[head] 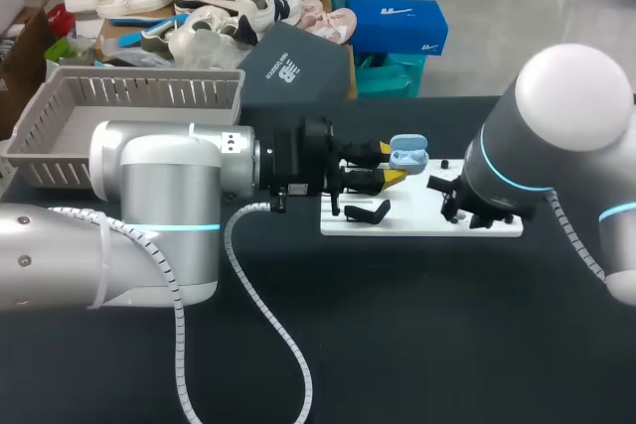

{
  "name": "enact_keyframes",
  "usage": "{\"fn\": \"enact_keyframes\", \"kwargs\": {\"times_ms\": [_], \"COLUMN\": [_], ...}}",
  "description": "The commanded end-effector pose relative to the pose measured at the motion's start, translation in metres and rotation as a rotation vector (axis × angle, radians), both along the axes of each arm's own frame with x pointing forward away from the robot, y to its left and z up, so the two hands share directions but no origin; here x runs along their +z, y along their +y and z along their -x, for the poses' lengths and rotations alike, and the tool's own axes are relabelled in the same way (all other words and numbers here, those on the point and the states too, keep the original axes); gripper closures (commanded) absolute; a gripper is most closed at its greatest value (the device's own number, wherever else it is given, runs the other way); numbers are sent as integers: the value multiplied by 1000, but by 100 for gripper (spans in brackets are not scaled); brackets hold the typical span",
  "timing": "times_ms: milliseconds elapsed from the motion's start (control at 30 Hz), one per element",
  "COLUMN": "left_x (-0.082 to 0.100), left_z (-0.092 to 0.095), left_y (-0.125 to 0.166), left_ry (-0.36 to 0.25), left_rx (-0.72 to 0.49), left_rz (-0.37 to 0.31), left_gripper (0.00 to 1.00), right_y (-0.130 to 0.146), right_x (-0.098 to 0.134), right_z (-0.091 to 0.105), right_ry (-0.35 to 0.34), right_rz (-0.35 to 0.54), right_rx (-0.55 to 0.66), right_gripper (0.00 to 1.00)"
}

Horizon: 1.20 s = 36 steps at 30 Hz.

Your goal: Pick up each earbud case from the left stands, insert the matching earbuds, close the lid, and place the case in the box.

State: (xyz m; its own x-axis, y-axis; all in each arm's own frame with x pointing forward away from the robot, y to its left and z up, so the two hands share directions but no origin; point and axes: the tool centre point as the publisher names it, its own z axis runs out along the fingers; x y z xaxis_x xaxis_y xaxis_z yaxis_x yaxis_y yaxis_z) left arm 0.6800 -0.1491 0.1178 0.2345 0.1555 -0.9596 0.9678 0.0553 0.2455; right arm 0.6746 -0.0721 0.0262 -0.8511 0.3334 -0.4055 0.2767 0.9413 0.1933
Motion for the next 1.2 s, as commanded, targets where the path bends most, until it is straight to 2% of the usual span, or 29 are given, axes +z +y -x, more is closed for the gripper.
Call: {"fn": "enact_keyframes", "kwargs": {"times_ms": [33, 733, 1200], "left_x": [-1, -1, -1], "left_z": [0, 0, 0], "left_y": [0, 0, 0], "left_ry": [-2, -2, -2], "left_rx": [2, 2, 2], "left_rz": [3, 3, 3], "left_gripper": [100, 100, 100], "right_y": [2, 0, 1], "right_x": [-4, -9, -10], "right_z": [-2, -10, -9], "right_ry": [-1, 2, 4], "right_rz": [-5, -33, -49], "right_rx": [-10, -24, -39], "right_gripper": [67, 68, 71]}}
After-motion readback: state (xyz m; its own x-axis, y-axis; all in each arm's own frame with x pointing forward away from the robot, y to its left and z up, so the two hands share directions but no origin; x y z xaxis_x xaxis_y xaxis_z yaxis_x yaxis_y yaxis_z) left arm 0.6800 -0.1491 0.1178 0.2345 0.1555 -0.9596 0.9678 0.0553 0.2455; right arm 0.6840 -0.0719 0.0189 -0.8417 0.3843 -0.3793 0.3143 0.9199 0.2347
